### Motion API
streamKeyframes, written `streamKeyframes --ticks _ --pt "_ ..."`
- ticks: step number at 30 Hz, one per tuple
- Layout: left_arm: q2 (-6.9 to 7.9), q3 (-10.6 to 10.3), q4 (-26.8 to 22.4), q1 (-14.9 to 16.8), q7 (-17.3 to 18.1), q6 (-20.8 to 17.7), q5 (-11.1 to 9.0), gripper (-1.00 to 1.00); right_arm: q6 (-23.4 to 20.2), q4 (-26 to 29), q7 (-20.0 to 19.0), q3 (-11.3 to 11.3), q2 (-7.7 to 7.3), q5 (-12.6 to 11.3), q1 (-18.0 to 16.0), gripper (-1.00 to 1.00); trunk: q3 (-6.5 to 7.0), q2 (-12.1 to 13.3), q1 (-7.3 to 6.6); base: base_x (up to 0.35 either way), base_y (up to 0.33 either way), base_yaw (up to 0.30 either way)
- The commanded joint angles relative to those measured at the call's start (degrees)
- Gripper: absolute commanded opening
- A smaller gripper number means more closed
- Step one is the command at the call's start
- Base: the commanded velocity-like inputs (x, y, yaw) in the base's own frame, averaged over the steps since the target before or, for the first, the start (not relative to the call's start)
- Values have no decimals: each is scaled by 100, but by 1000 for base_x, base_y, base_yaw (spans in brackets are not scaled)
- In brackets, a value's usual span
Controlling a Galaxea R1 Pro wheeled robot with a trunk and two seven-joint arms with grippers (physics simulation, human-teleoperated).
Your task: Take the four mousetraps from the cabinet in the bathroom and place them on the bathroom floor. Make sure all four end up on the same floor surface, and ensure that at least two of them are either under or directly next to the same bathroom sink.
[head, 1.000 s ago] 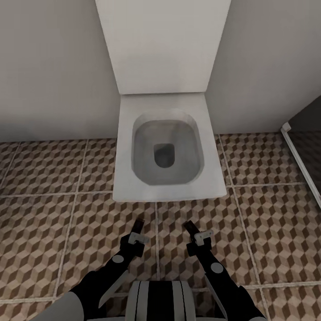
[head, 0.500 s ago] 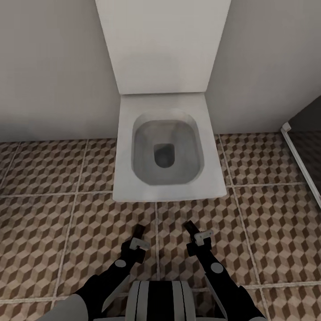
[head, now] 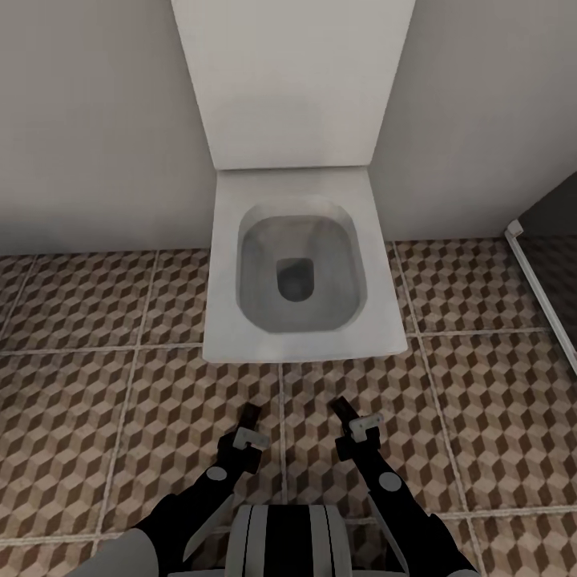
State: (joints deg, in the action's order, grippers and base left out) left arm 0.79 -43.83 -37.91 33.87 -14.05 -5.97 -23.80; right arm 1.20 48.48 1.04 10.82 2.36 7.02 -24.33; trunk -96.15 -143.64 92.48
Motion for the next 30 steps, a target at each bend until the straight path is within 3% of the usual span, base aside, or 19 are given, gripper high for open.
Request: streamKeyframes --ticks 1,20,30 --pt "8 -46 -18 6 -57 -27 -28 -100 7 -5 11 -1 1 54 -1 -100 -3 -1 -1 0 0 0" --pt "-42 -56 -23 6 -54 -27 -28 -100 12 -163 -47 -1 1 45 -3 -100 -3 -1 -1 0 0 0" --pt "-44 -56 -23 6 -54 -27 -28 -100 12 -157 -410 -1 1 45 -3 -100 -3 -1 -1 0 0 0"
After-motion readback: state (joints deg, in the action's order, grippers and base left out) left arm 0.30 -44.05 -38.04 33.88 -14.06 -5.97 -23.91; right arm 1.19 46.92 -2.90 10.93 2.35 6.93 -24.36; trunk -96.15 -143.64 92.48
